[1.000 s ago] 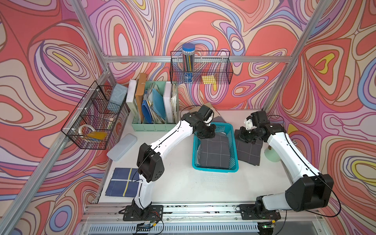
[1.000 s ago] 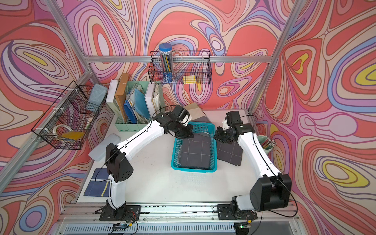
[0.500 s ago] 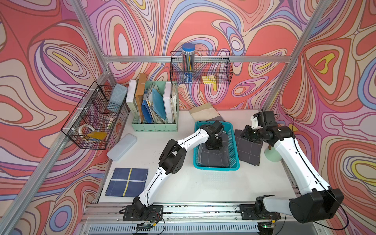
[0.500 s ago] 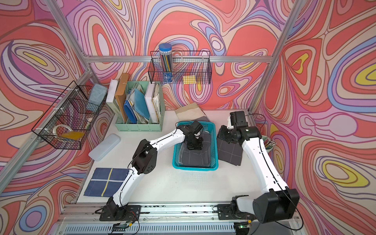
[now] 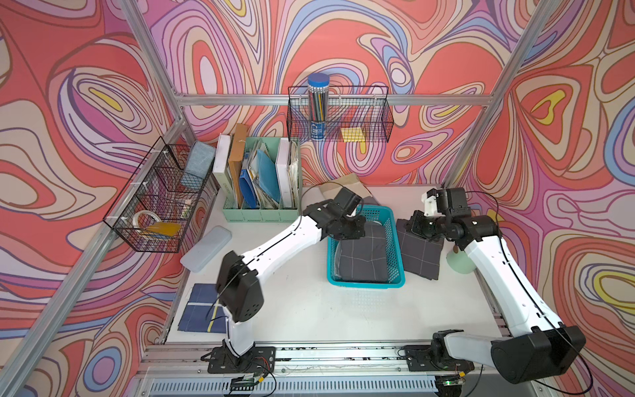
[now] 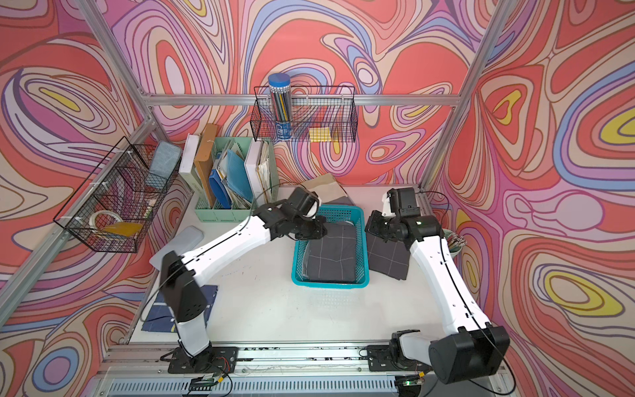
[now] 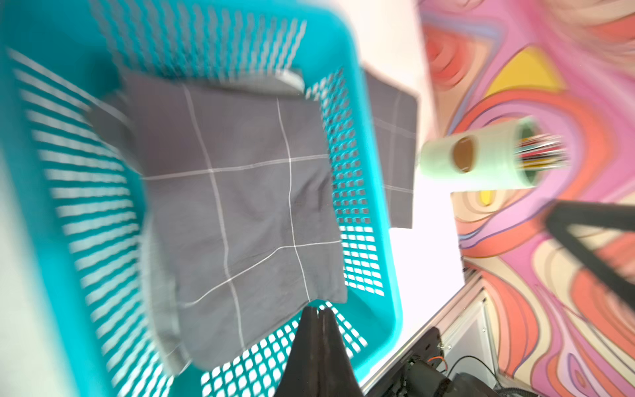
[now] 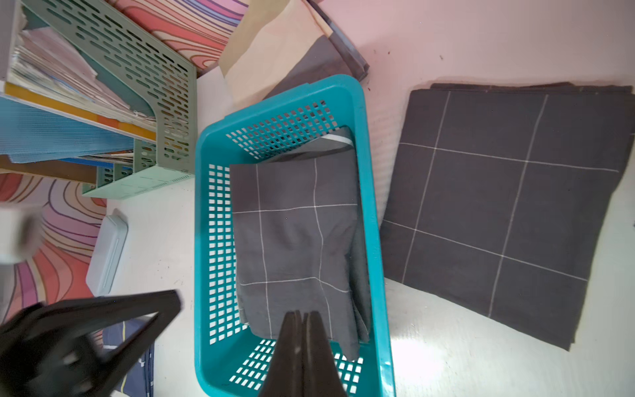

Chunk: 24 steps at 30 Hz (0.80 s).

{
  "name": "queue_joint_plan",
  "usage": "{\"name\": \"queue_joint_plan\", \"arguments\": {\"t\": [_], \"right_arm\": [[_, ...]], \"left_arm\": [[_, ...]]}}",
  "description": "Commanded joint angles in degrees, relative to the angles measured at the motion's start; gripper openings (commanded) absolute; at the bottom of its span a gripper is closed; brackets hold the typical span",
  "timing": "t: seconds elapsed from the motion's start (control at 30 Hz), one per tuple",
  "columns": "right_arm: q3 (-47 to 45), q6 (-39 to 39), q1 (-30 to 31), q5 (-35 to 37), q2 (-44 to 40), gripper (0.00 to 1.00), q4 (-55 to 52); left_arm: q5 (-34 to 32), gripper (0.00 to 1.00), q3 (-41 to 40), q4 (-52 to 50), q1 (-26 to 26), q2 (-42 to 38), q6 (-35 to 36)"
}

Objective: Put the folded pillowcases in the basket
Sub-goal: Move the pillowcase to the center of the board.

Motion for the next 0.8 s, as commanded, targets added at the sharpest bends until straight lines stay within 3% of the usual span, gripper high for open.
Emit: {"name": "queue_joint_plan", "arguments": {"t": [0.0,0.13,0.33,0.43,0.57,0.77], "right_arm": [[-1.51,2.14,3.67,-1.1,-0.55,0.0,4.04],[-2.16,3.39,9.72,-0.73,0.85,0.0,7.7],[0.74,1.6,28.99,1.5,14.69,0.0,11.99],[4.48,1.63,38.52,2.06,23.29,0.0,15.15],[12.12,0.18,45.52,-2.57,34.67,0.0,17.76],[22.74,-2.18,47.18,-11.29,44.35,0.0,19.41]], "left_arm": [[-12.45,0.0,-7.59,-9.09,3.7,-6.28,0.46],[-27.37,0.0,-18.72,-17.7,6.59,-16.36,-8.69],[-34.06,0.0,-30.22,-17.03,6.52,-33.49,-14.78],[-38.0,0.0,-30.94,-18.78,6.44,-40.65,-13.9],[-41.44,0.0,-31.65,-22.0,6.37,-48.23,-12.65],[-43.19,0.0,-31.8,-19.95,6.41,-55.62,-4.34]]}}
